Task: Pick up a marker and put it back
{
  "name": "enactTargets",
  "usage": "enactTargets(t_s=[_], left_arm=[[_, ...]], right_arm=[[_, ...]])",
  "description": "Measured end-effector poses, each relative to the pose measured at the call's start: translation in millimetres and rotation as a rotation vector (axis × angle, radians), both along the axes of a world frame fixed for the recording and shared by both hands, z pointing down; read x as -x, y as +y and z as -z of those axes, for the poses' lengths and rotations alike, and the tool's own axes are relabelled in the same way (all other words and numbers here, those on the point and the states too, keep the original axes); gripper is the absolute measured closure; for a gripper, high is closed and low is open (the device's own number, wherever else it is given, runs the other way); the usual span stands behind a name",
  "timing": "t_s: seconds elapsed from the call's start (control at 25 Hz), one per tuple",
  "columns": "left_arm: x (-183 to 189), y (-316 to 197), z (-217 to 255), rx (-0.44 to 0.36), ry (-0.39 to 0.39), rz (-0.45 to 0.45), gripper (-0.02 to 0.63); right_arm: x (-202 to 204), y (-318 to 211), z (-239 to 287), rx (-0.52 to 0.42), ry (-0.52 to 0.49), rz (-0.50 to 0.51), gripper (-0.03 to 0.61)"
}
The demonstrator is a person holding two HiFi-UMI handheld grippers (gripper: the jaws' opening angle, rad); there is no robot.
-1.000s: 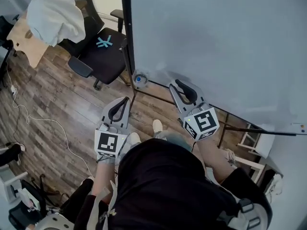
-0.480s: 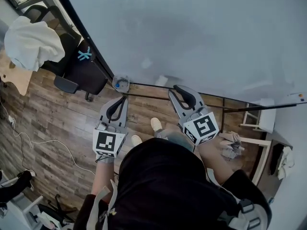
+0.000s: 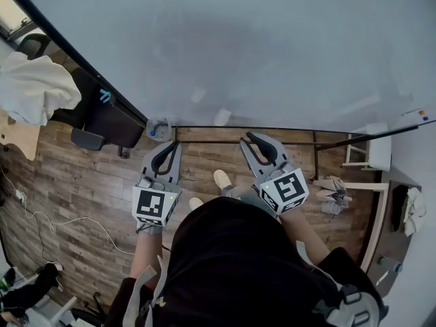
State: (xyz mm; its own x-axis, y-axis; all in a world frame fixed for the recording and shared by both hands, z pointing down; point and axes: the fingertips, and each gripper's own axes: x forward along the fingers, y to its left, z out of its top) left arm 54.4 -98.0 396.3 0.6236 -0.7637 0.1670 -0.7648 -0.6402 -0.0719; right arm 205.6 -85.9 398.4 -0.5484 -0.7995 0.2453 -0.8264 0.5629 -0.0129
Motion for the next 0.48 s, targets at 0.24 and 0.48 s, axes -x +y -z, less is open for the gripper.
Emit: enactTargets(t_s=[0.24,0.48], left_arm=[[-11,-2,2,0.001,-0.001,-0.030,0.606],[-22,0,3,0.003,-0.010,-0.056,0.606]], right_arm=[[-9,6,1,-0.002,-0.006,-0.021,0.503],[-18,6,3,-0.021,-0.008,-0.036,0.504]])
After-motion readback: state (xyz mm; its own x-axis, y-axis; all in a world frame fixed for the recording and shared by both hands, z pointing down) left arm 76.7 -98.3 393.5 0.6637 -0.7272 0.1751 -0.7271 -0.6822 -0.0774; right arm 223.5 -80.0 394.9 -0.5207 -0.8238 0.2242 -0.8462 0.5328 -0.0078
